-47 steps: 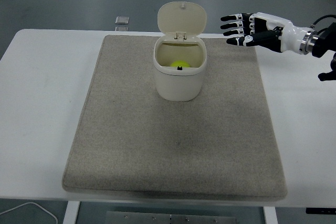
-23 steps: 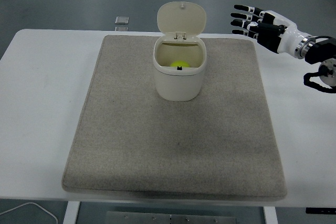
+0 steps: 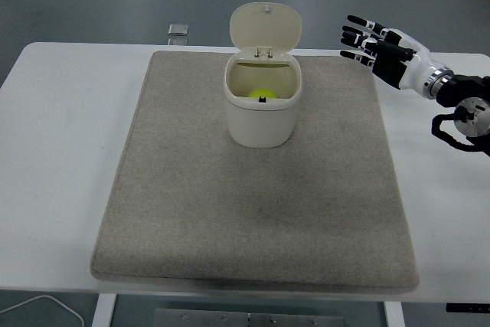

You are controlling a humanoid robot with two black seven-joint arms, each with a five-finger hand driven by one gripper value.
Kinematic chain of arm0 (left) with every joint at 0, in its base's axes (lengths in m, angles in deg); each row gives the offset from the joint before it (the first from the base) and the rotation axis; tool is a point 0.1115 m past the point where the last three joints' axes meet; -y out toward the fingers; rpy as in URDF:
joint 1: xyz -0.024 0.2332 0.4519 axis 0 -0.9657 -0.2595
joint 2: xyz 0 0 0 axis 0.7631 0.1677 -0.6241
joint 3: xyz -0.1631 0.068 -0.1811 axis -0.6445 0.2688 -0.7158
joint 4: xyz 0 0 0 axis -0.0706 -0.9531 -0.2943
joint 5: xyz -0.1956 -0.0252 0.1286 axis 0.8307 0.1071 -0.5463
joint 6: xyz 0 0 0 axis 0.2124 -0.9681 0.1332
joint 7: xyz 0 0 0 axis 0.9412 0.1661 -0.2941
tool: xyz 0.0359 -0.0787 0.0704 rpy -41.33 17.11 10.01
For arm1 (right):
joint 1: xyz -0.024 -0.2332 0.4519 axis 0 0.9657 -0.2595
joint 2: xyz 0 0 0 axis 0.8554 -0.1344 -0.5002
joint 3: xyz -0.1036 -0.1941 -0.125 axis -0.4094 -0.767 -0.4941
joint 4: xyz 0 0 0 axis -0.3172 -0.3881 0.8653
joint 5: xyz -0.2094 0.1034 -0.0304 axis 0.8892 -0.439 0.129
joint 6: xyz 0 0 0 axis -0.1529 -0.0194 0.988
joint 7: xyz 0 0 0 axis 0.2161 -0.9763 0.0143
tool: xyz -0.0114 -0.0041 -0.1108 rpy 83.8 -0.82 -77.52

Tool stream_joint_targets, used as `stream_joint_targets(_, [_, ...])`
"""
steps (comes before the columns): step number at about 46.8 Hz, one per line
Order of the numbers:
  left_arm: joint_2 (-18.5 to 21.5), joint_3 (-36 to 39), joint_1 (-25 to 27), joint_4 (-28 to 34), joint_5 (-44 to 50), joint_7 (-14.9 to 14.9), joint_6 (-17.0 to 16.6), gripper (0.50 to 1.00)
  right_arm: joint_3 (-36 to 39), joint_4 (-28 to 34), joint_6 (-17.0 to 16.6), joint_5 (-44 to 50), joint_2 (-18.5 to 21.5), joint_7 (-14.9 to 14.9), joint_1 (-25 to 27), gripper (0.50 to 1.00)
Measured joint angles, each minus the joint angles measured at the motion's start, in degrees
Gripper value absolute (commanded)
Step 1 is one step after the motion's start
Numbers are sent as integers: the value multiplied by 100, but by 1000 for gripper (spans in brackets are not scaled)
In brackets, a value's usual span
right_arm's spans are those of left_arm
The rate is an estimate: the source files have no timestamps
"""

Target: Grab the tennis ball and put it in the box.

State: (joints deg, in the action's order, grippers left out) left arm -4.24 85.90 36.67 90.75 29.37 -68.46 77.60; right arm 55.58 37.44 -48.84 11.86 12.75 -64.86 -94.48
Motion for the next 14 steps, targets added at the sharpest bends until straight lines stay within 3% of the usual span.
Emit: stream_joint_targets(14, [0,0,-2,0,0,0,0,992,-3,15,-38,45,-36,0,0,932])
